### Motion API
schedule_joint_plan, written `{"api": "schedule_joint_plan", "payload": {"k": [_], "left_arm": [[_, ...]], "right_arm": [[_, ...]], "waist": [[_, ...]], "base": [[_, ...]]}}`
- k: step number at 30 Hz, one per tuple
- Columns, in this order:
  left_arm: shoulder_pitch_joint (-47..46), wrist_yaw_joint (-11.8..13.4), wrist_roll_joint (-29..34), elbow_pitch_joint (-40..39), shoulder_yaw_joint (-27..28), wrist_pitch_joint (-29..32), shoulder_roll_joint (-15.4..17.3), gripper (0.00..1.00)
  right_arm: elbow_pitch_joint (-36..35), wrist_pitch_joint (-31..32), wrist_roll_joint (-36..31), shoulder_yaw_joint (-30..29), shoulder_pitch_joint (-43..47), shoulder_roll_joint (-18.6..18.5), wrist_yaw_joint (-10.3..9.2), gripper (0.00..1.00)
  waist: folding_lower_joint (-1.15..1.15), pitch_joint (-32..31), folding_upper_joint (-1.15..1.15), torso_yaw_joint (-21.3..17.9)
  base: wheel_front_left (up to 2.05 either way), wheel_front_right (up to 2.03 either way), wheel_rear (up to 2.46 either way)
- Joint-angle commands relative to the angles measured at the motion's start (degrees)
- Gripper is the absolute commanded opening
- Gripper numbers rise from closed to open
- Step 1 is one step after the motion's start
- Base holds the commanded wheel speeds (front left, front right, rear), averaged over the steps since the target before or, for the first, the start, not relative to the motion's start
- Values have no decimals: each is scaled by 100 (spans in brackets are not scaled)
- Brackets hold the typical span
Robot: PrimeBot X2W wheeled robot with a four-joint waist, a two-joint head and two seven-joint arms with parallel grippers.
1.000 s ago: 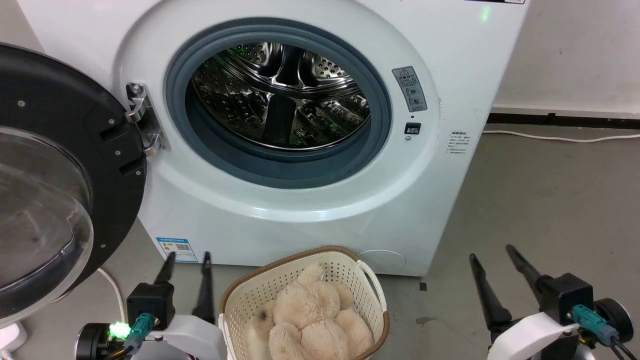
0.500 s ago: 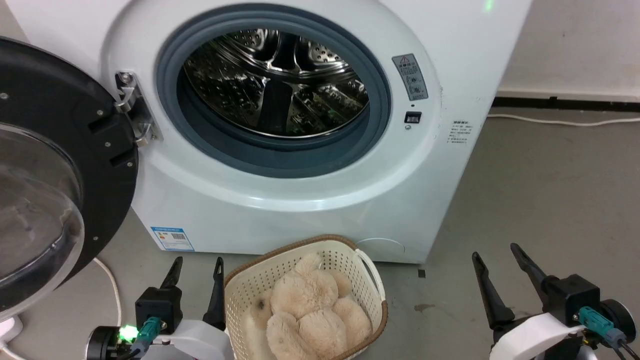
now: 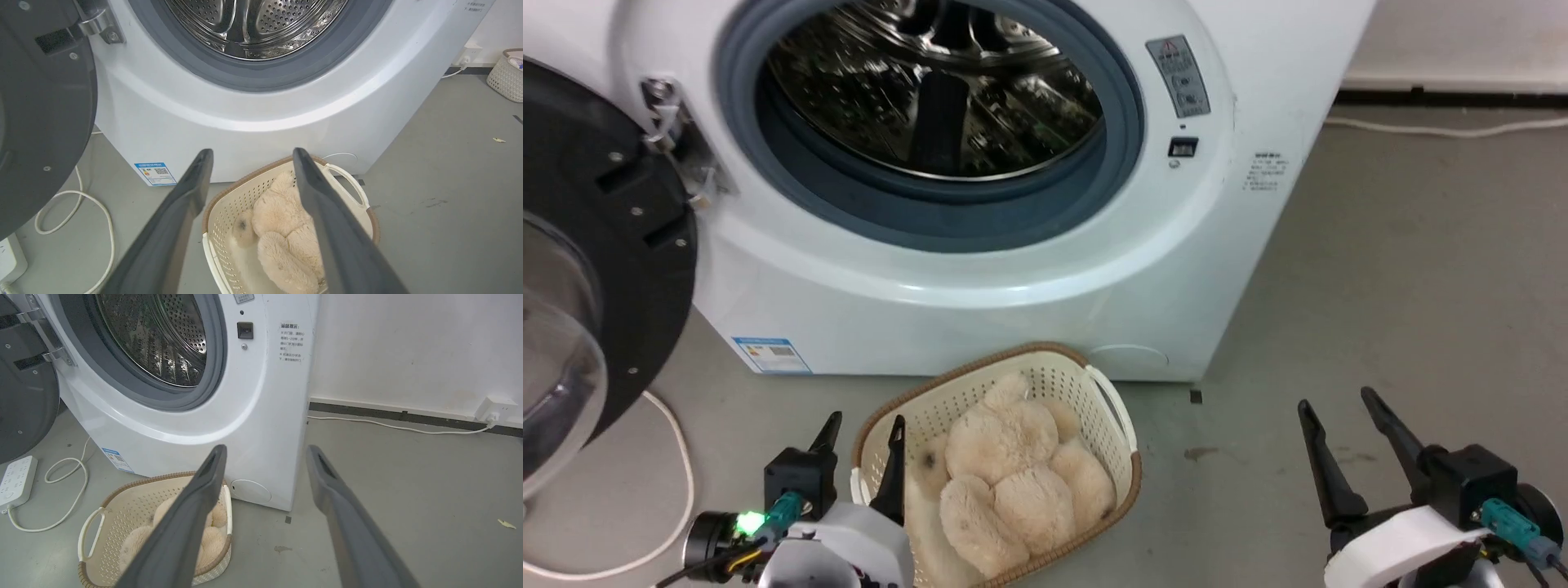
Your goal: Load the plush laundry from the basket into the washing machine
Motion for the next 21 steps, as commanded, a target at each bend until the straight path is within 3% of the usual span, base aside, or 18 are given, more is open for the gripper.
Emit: {"api": "schedule_joint_plan", "payload": {"k": [1, 21], "left_arm": [[-148, -40, -72, 115, -74, 28, 51, 100], [-1032, -166, -959, 1272, -849, 637, 568, 100]], "right_arm": [[-12, -56, 52, -7, -156, -2, 1, 100], [-110, -295, 430, 139, -302, -4, 1, 100]], "waist": [[0, 110, 0, -62], [0, 984, 0, -474]], "base": [[0, 0, 0], [0, 0, 0]]}}
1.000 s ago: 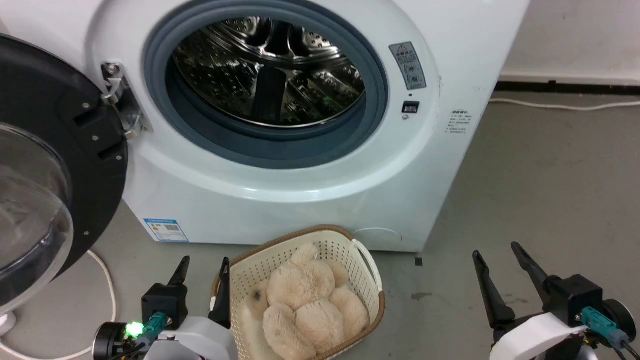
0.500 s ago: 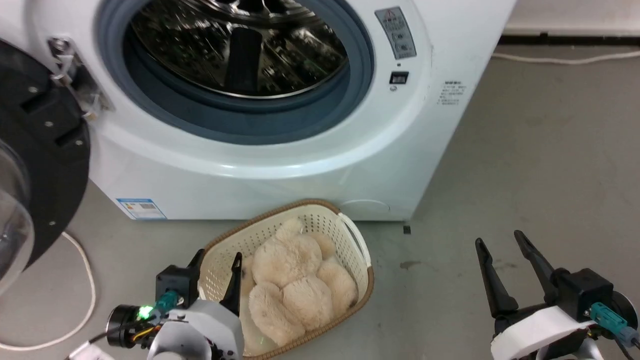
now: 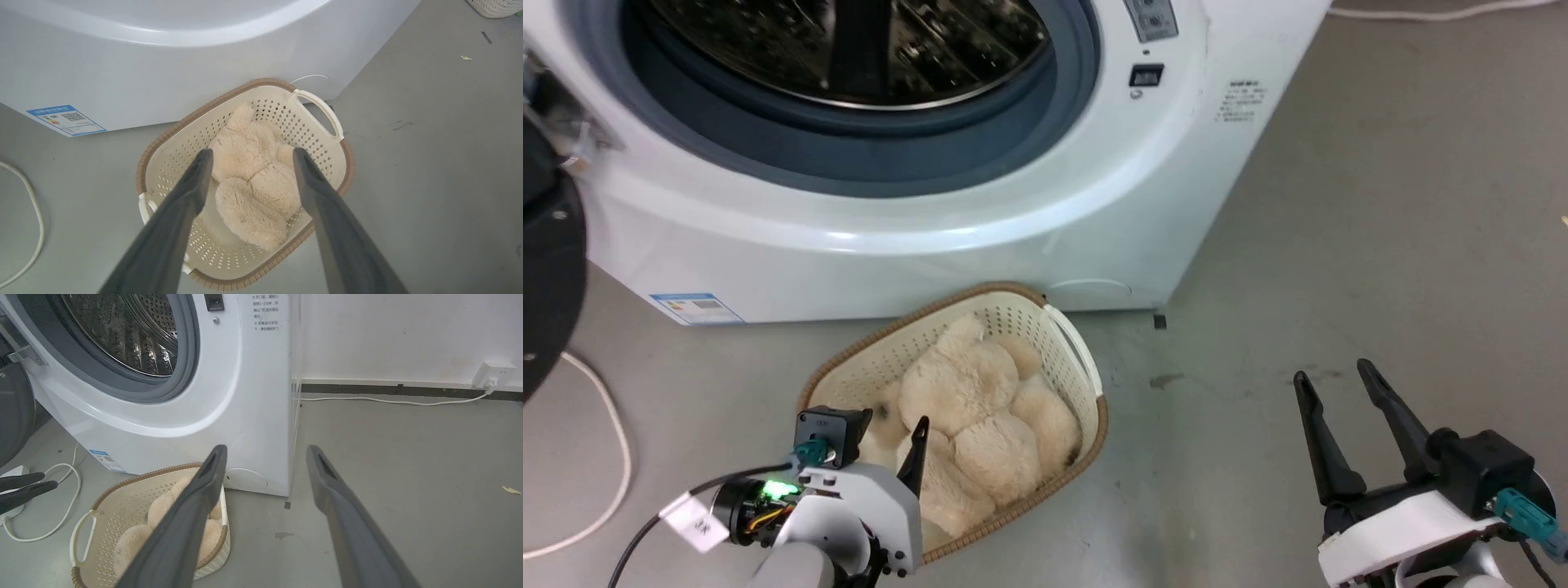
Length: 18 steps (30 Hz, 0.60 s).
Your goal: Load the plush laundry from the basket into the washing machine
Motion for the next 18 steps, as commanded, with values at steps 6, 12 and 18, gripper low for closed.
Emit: {"api": "schedule_joint_plan", "payload": {"k": [6, 12, 18], "left_arm": [[-370, -61, -355, 446, -285, 333, 235, 100], [-587, -99, -568, 714, -534, 517, 451, 100], [-913, 88, -573, 1069, -768, 578, 710, 100]], "right_arm": [[-33, -118, 202, 54, -138, -4, 2, 100], [-24, -190, 371, 110, -199, -5, 2, 100], [-17, -262, 520, 172, -260, -5, 2, 100]], "waist": [[-1, 363, 0, -203], [-1, 650, 0, -358], [-1, 932, 0, -514]], "base": [[0, 0, 0], [0, 0, 0], [0, 0, 0]]}}
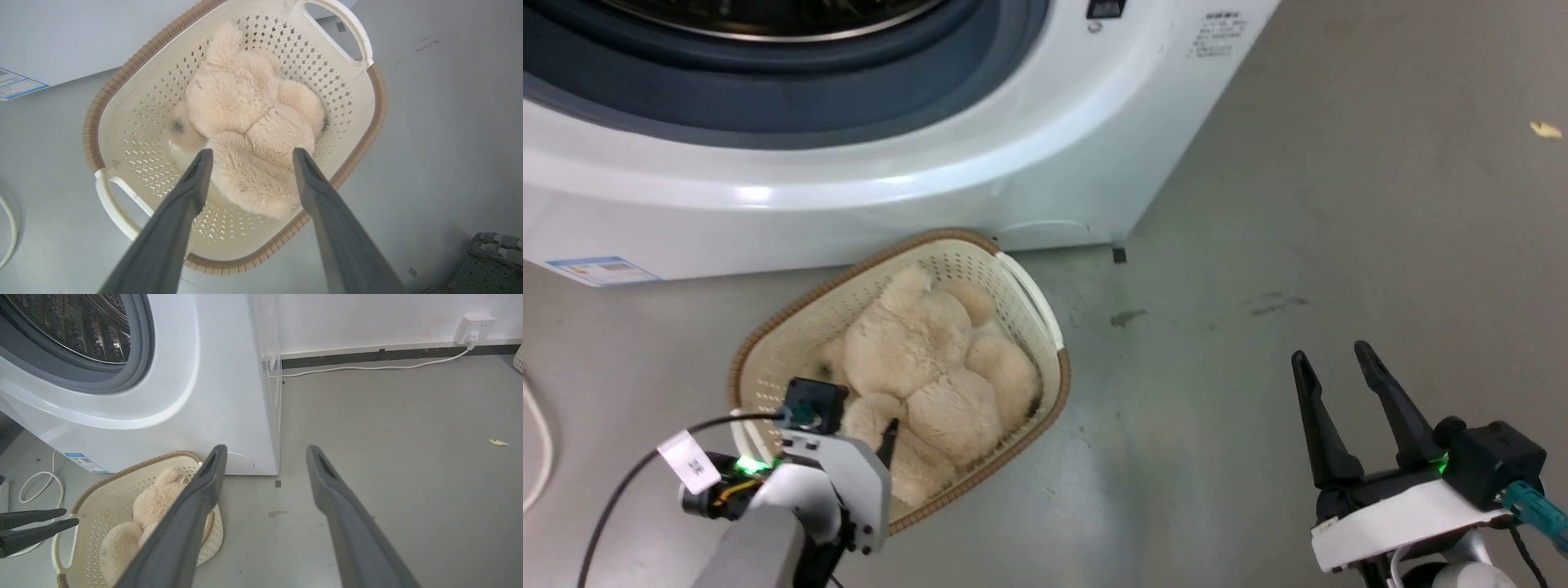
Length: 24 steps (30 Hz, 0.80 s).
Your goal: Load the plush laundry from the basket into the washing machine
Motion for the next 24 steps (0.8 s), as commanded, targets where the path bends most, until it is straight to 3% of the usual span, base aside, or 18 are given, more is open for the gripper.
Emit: {"api": "schedule_joint_plan", "payload": {"k": [1, 8, 12, 19, 24], "left_arm": [[-213, 52, -72, 173, -96, 37, 102, 100], [-600, -68, -308, 517, -281, 134, 269, 100], [-876, 187, -383, 774, -336, 167, 412, 100], [-1276, -80, -593, 990, -572, 145, 562, 100], [-1618, -54, -675, 1155, -697, -51, 707, 100]], "right_arm": [[-14, -69, 99, 22, -137, -5, 2, 100], [-26, -153, 302, 78, -214, -6, 2, 100], [-37, -201, 407, 134, -247, -6, 2, 100], [-98, -285, 595, 248, -299, -6, 2, 100], [-129, -345, 726, 318, -334, -7, 3, 100]], "waist": [[-1, 156, 0, -106], [-1, 511, 0, -280], [-1, 721, 0, -381], [-1, 1084, 0, -590], [-1, 1363, 0, -734]], "base": [[0, 0, 0], [0, 0, 0], [0, 0, 0], [0, 0, 0], [0, 0, 0]]}}
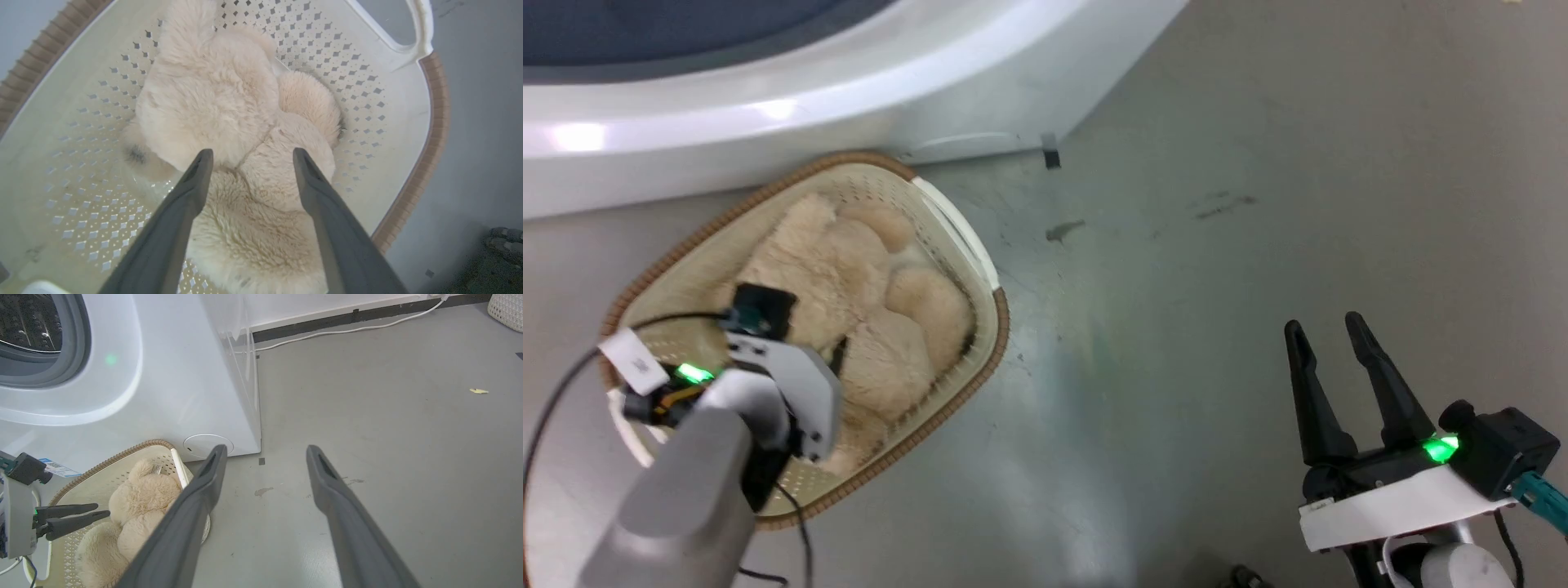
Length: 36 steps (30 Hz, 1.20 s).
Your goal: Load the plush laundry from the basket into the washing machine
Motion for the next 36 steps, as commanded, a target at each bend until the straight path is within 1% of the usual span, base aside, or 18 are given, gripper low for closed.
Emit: {"api": "schedule_joint_plan", "payload": {"k": [1, 5, 10, 13, 17, 23, 31, 32, 33, 34, 36], "left_arm": [[-202, 41, -59, 136, -65, -49, 109, 100], [-490, 132, -40, 386, -258, 33, 255, 100], [-796, 94, -190, 666, -362, 240, 334, 100], [-1161, 55, -167, 942, -614, 469, 445, 100], [-1509, 79, -156, 1183, -867, 718, 456, 100], [-1847, 32, -193, 1467, -1142, 853, 499, 100], [-2191, 28, -398, 2029, -1438, 923, 685, 100], [-2243, 12, -475, 2124, -1461, 881, 725, 27], [-2243, 12, -475, 2124, -1461, 881, 725, 27], [-2224, -1, -494, 2141, -1457, 866, 733, 0], [-2190, -8, -535, 2167, -1434, 808, 755, 0]], "right_arm": [[-41, -55, 83, 40, -121, -7, 4, 100], [-66, -103, 191, 83, -148, -7, 4, 100], [-23, -151, 407, 101, -141, -7, 4, 100], [-45, -199, 494, 143, -161, -8, 4, 100], [-42, -247, 591, 169, -165, -8, 4, 100], [-47, -307, 726, 221, -161, -8, 4, 100], [-27, -402, 953, 271, -150, -9, 4, 100], [-17, -420, 985, 291, -152, -9, 5, 100], [-17, -420, 985, 291, -152, -9, 5, 100], [0, -420, 991, 291, -152, -9, 5, 100], [43, -420, 1007, 301, -166, -9, 5, 100]], "waist": [[0, 160, 0, -114], [0, 377, 0, -233], [0, 589, 0, -309], [0, 806, 0, -387], [0, 1024, 0, -450], [0, 1281, 0, -541], [0, 1647, 0, -699], [0, 1707, 0, -734], [0, 1707, 0, -734], [0, 1697, 0, -736], [0, 1667, 0, -751]], "base": [[0, 0, 0], [0, 0, 0], [0, 0, 0], [0, 0, 0], [0, 0, 0], [0, 0, 0], [0, 0, 0], [0, 0, 0], [0, 0, 0], [0, 0, 0], [0, 0, 0]]}}
